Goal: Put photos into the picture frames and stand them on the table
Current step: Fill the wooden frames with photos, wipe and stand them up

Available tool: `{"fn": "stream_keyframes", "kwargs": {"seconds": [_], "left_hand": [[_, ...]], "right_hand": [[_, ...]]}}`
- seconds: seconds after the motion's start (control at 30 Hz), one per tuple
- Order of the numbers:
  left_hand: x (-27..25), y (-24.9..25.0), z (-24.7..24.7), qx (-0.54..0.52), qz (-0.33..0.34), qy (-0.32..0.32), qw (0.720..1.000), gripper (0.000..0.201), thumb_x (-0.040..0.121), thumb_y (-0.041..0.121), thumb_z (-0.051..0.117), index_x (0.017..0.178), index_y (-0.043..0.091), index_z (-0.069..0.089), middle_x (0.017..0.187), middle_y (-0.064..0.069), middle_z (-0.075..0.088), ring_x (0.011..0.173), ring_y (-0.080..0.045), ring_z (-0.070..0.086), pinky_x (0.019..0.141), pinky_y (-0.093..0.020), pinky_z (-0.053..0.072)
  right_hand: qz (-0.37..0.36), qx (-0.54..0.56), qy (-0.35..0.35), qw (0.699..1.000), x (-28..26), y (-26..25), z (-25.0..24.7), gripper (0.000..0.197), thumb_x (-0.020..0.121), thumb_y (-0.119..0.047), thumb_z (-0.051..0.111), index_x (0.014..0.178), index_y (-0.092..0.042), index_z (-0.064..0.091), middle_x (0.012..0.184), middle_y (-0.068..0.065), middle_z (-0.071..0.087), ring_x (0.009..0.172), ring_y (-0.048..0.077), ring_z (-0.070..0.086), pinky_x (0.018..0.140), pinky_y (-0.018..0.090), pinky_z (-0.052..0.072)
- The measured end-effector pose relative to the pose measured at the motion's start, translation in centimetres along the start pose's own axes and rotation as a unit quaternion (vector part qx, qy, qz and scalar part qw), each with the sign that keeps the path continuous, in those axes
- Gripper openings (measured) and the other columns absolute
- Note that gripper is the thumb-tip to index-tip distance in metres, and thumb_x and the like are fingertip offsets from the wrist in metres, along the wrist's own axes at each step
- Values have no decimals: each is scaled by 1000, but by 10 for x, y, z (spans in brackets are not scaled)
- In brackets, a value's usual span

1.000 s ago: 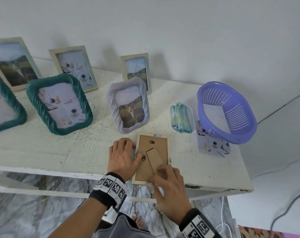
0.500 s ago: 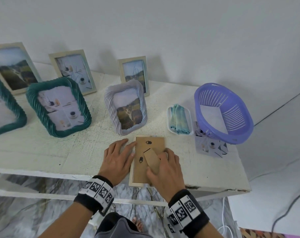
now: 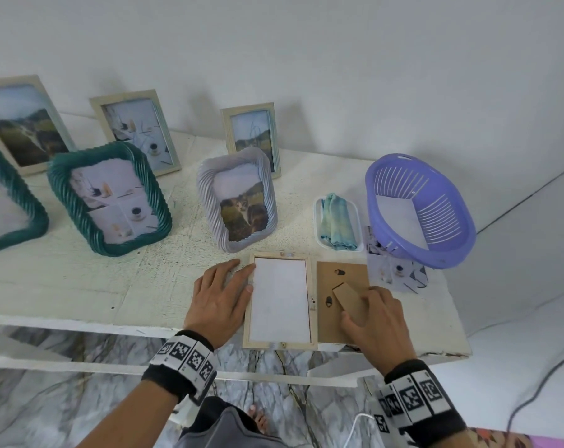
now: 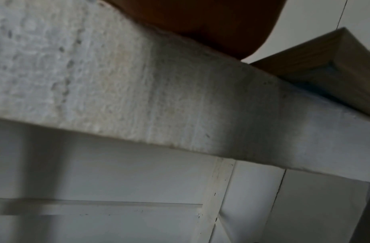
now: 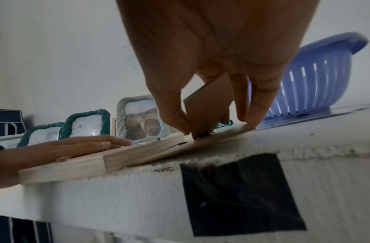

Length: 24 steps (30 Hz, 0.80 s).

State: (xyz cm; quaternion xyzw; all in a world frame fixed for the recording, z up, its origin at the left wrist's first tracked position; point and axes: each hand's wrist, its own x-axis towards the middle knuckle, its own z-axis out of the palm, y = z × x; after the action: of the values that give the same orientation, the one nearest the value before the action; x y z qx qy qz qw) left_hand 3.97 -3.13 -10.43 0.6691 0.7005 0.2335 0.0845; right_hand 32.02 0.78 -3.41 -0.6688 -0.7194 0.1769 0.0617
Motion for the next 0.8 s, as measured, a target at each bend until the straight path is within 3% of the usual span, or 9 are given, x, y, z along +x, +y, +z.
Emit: {"fn": "stream_keyframes", "kwargs": {"seconds": [0.2,0.37,0.47,0.57,0.67,0.8], "left_hand": [[1,-1,-1,-14,-10,-7,1000,47,99,42,29,139,27,49,137,-2,51,123,-21,43,99,-40,37],[0,0,-2,-11,-10,-10,1000,47,99,41,29,139,26,49,137,-1,51,122,-22,45,99,-40,38],[1,-1,-2,-13,-10,-10,1000,48,98,42,29,138,27,50,137,-1,51,121,-21,44,98,-40,37],[2,-2,-3,-20,-8,-9,1000,48,98,42,30,138,27,50,137,0,51,122,-21,44,98,-41,39],[1,-2,-2,-25,-7,-9,1000,47,98,43,30,138,28,50,137,0,51,122,-21,44,98,-41,39],[2,-3,-2,-25,-10,-10,1000,46,99,43,30,138,29,50,137,1,51,123,-22,45,97,-42,40]], "right_hand": [[-14,-48,-32,998,-3,-5,12,50,90,-46,53,129,-15,49,141,4,37,124,24,34,102,31,35],[-70,-31,24,997,-6,-36,14,45,88,-49,50,121,-18,49,145,11,37,125,31,33,100,41,38],[-129,-36,-83,988,-6,-60,21,71,86,-66,43,147,-34,21,158,8,12,145,27,9,114,45,23],[-156,-57,-143,976,2,-80,34,97,75,-81,44,149,-44,-6,160,6,-18,147,28,-16,117,50,3],[-169,-80,-167,968,10,-88,48,110,66,-89,46,148,-45,-13,158,9,-24,145,32,-21,117,50,0],[-164,-96,-167,967,16,-89,51,122,54,-96,37,149,-40,-16,156,18,-26,145,32,-22,119,47,0]]}}
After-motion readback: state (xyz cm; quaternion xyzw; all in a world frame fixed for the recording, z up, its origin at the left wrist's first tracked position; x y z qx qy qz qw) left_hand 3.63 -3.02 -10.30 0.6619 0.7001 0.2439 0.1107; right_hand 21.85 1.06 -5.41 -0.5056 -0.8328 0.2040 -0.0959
